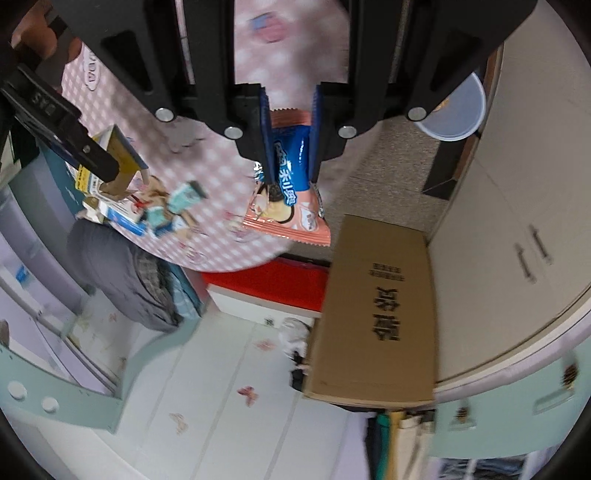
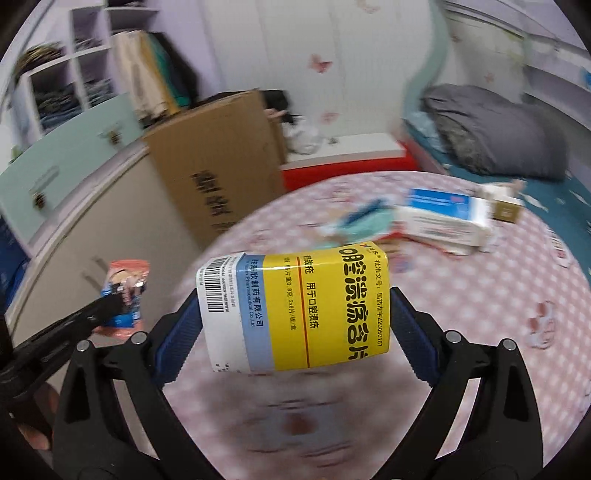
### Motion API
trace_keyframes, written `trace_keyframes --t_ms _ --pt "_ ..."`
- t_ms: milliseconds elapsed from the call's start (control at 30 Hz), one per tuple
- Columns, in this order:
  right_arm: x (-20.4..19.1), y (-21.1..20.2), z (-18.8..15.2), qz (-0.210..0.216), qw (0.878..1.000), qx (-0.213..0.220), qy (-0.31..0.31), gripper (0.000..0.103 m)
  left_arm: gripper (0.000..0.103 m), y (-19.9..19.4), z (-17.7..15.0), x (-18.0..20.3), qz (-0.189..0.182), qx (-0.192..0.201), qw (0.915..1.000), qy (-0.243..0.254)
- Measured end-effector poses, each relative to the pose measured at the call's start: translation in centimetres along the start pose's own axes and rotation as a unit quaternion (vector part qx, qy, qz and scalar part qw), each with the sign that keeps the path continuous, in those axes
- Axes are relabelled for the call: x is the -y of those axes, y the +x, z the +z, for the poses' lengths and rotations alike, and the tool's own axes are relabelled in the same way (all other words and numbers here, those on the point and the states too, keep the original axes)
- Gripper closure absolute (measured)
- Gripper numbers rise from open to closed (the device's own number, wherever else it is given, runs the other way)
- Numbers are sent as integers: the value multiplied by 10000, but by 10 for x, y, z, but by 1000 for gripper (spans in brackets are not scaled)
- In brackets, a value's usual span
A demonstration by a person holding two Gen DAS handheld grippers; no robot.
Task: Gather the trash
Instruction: 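Carry the snack bag and medicine box to the wastebasket and release both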
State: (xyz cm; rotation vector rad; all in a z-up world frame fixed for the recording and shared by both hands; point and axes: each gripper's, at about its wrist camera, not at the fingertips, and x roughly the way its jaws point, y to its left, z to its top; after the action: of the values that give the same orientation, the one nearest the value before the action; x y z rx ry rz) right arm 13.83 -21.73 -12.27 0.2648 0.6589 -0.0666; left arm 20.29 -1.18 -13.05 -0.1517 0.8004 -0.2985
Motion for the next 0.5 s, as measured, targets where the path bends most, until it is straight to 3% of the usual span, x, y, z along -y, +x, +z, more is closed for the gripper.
trace_keyframes --t_ms 267,500 --pt "-121 22 -11 854 9942 -249 -603 10 86 -34 -6 -109 454 172 9968 -643" --pt "-210 60 -30 1438 9825 -610 -1015 10 86 -44 -24 -203 999 104 9871 -1247"
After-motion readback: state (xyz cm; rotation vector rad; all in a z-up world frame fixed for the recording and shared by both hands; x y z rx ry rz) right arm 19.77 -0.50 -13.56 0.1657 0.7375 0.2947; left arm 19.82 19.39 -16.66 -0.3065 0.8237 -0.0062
